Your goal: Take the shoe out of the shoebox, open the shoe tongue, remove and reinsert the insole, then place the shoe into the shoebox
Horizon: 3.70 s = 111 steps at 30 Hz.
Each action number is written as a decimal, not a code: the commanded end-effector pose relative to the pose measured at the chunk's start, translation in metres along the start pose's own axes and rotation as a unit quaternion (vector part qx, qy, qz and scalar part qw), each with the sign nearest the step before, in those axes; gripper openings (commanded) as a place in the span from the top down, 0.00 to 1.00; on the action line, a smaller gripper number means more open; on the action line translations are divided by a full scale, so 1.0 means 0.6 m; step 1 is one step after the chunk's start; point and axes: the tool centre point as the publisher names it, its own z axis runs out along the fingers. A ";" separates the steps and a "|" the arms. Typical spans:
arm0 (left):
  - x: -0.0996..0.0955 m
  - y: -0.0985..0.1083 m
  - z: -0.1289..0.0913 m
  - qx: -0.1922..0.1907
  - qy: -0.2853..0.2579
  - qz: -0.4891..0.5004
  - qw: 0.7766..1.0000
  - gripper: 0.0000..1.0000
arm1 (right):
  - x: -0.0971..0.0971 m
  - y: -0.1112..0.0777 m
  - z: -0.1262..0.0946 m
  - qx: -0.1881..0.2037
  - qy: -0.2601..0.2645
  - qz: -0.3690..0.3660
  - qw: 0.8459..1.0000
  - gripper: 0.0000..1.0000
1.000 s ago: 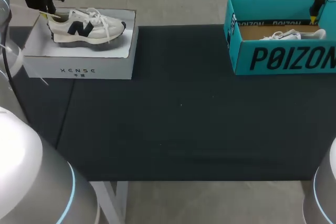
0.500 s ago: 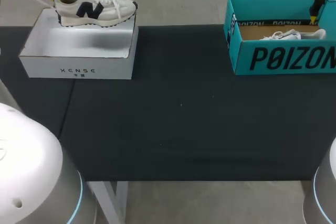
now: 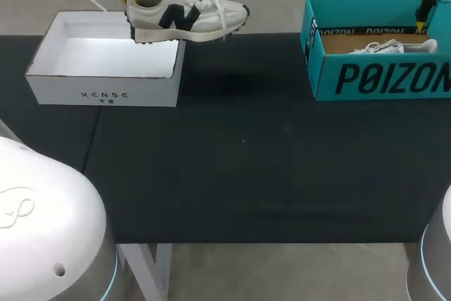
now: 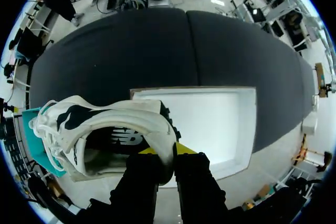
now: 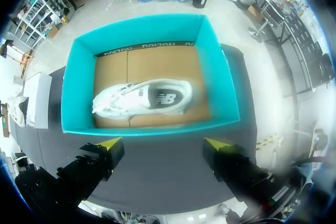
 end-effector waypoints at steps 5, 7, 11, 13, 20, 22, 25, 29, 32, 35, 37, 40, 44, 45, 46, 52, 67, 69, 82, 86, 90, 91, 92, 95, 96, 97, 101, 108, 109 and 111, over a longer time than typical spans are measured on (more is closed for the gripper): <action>-0.134 -0.217 0.037 -0.130 0.042 -0.012 0.991 1.00 | 0.000 0.001 0.001 0.000 0.000 0.000 1.000 0.00; -0.154 -0.236 0.045 -0.128 0.040 -0.011 0.991 1.00 | 0.000 0.001 0.001 0.000 0.000 0.000 1.000 0.00; -0.197 -0.267 0.062 -0.127 0.045 0.002 0.991 1.00 | 0.000 0.001 0.001 0.000 0.000 0.000 1.000 0.00; -0.217 -0.278 0.070 -0.125 0.043 0.006 0.991 1.00 | 0.000 0.001 0.001 0.000 0.000 0.000 1.000 0.00; -0.276 -0.307 0.103 -0.134 0.040 0.027 0.990 1.00 | 0.000 0.001 0.001 0.000 0.000 0.000 1.000 0.00; -0.292 -0.315 0.113 -0.137 0.037 0.031 0.989 1.00 | 0.000 0.001 0.001 0.000 0.000 0.000 1.000 0.00; -0.311 -0.329 0.128 -0.158 0.028 0.035 0.986 1.00 | 0.000 0.001 0.001 0.000 0.000 0.000 1.000 0.00; -0.334 -0.344 0.152 -0.160 0.025 0.025 0.986 1.00 | 0.000 0.001 0.001 0.000 0.000 0.000 1.000 0.00; -0.349 -0.354 0.167 -0.152 0.026 0.021 0.988 1.00 | 0.000 0.001 0.001 0.000 0.000 0.000 1.000 0.00; -0.360 -0.362 0.180 -0.137 0.025 0.015 0.990 1.00 | 0.000 0.001 0.001 0.000 0.000 0.000 1.000 0.00; -0.368 -0.368 0.186 -0.129 0.032 0.010 0.991 1.00 | 0.000 0.001 0.001 0.000 0.000 0.000 1.000 0.00; -0.379 -0.376 0.195 -0.126 0.036 0.007 0.991 1.00 | 0.000 0.001 0.001 0.000 0.000 0.000 1.000 0.00; -0.391 -0.382 0.205 -0.111 0.033 0.004 0.993 1.00 | 0.000 0.001 0.001 0.000 0.000 0.000 1.000 0.00; -0.393 -0.382 0.207 -0.109 0.031 0.004 0.994 1.00 | 0.000 0.001 0.001 0.000 0.000 0.000 1.000 0.00; -0.395 -0.383 0.208 -0.110 0.031 0.004 0.993 1.00 | 0.000 0.001 0.001 0.000 0.000 0.000 1.000 0.00; -0.403 -0.385 0.220 -0.101 0.032 -0.009 0.994 1.00 | 0.000 0.001 0.001 0.000 0.000 0.000 1.000 0.00; -0.412 -0.393 0.260 -0.087 0.046 -0.035 0.995 1.00 | 0.000 0.001 0.001 0.000 0.000 0.000 1.000 0.00; -0.413 -0.394 0.264 -0.085 0.049 -0.040 0.994 1.00 | 0.000 0.001 0.001 0.000 0.000 0.000 1.000 0.00; -0.377 -0.383 0.198 -0.106 0.019 -0.105 0.989 0.00 | 0.000 0.001 0.001 0.000 0.000 0.000 1.000 0.00; -0.338 -0.366 0.143 -0.118 -0.013 -0.141 0.983 0.00 | 0.000 0.001 0.001 0.000 0.000 0.000 1.000 0.00; -0.282 -0.353 0.100 -0.080 -0.093 -0.192 0.974 0.00 | 0.000 0.001 0.001 0.000 0.000 0.000 1.000 0.00; -0.272 -0.353 0.097 -0.064 -0.113 -0.198 0.972 0.00 | 0.000 0.001 0.001 0.000 0.000 0.000 1.000 0.00; -0.265 -0.354 0.094 -0.057 -0.124 -0.205 0.969 0.00 | 0.000 0.001 0.001 0.000 0.000 0.000 1.000 0.00; -0.239 -0.368 0.080 -0.027 -0.176 -0.221 0.959 0.00 | 0.000 0.001 0.001 0.000 0.000 0.000 1.000 0.00; -0.233 -0.374 0.077 -0.025 -0.181 -0.229 0.956 0.00 | 0.000 0.001 0.001 0.000 0.000 0.000 1.000 0.00; -0.229 -0.380 0.072 -0.027 -0.190 -0.232 0.954 0.00 | 0.000 0.001 0.001 0.000 0.000 0.000 1.000 0.00; -0.216 -0.408 0.067 -0.006 -0.215 -0.253 0.943 0.00 | 0.000 0.001 0.001 0.000 0.000 0.000 1.000 0.00; -0.216 -0.408 0.067 -0.006 -0.215 -0.253 0.943 0.00 | 0.000 0.001 0.001 0.000 0.000 0.000 1.000 0.00; -0.216 -0.408 0.067 -0.006 -0.215 -0.253 0.943 0.00 | 0.000 0.001 0.001 0.000 0.000 0.000 1.000 0.00; -0.216 -0.408 0.067 -0.006 -0.215 -0.253 0.943 0.00 | 0.000 0.001 0.001 0.000 0.000 0.000 1.000 0.00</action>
